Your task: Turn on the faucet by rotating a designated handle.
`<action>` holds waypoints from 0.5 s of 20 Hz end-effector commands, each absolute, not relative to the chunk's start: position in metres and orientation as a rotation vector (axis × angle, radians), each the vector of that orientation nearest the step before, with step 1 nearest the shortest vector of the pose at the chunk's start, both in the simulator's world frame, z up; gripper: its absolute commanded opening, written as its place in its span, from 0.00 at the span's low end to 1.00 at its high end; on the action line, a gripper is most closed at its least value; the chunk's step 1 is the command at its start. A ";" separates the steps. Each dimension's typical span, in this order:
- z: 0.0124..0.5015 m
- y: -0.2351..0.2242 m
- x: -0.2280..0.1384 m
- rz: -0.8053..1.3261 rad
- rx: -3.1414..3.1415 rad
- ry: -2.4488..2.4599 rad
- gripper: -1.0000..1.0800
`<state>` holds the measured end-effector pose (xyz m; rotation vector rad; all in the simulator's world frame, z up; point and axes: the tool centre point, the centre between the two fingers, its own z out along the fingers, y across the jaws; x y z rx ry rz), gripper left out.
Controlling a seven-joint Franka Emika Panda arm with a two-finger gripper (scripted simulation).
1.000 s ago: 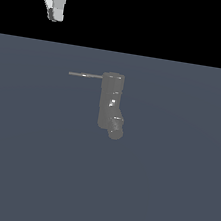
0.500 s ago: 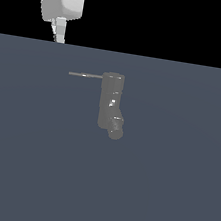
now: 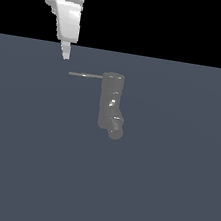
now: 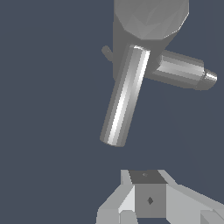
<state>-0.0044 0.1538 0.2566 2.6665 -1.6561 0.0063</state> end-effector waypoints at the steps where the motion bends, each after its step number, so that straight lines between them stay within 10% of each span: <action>1: 0.246 0.153 0.010 0.006 2.621 -1.728 0.00; 10: 0.214 0.146 0.053 0.004 2.478 -1.927 0.00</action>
